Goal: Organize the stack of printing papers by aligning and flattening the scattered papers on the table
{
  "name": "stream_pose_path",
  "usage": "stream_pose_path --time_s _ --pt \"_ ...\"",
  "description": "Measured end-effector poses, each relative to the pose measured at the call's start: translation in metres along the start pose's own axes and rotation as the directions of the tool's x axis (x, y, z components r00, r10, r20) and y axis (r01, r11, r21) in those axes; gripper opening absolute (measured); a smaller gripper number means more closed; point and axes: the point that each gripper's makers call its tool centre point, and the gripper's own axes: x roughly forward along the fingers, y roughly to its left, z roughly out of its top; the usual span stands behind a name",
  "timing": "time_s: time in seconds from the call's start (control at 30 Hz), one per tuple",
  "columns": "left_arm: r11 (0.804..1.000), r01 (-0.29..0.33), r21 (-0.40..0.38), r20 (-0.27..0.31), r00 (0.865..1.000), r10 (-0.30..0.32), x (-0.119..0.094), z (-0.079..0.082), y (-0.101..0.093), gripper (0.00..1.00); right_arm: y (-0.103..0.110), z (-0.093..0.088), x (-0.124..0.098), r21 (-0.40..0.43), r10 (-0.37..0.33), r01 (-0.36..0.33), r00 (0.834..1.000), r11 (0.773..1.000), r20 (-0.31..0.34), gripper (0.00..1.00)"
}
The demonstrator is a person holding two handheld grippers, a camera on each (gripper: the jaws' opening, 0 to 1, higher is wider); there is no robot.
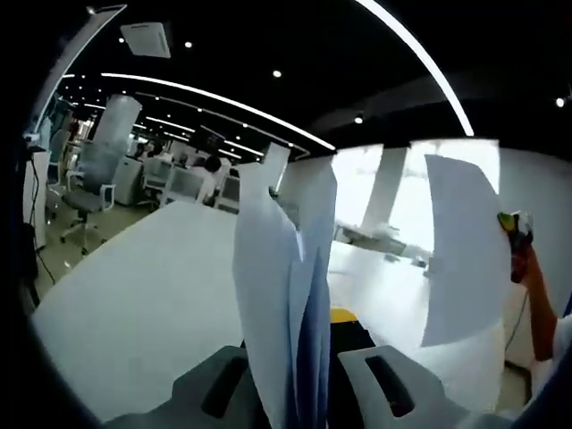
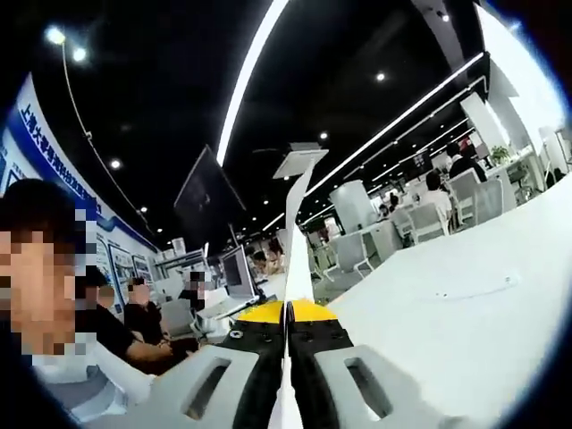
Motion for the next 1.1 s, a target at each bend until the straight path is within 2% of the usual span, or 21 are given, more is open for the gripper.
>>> stream_pose_path --time_s 0.27,0.43,0.57,0.7,1.03,1.1 --pt "1.0 0.01 -0.004 -0.029 1.0 -0.01 0.006 -0.02 -0.001 0.06 0.0 -0.001 -0.001 0.003 0.0 0.0 1.0 1.0 -0.008 0.0" --pt "0.998 0.051 0.026 -0.035 0.998 -0.05 0.011 -0.035 -0.009 0.06 0.003 -0.007 0.003 0.003 0.008 -0.008 1.0 1.0 -0.024 0.0" --pt "0.997 0.073 0.007 -0.03 0.997 -0.073 0.013 -0.042 -0.01 0.06 0.006 -0.008 0.005 0.003 0.016 -0.016 0.999 1.0 -0.037 0.0" --pt "0.995 0.099 0.02 0.004 0.995 -0.099 0.013 -0.038 -0.012 0.06 0.011 -0.009 0.008 0.004 0.034 -0.034 0.999 0.999 -0.04 0.0" --pt "0.994 0.112 -0.017 0.02 0.993 -0.112 0.014 -0.037 -0.008 0.06 0.024 -0.014 0.022 0.025 0.078 -0.076 0.995 0.997 -0.058 0.0" --pt "0.994 0.112 -0.018 0.019 0.994 -0.111 0.014 -0.037 -0.008 0.06 0.029 -0.014 0.024 0.049 0.104 -0.101 0.993 0.994 -0.058 0.0"
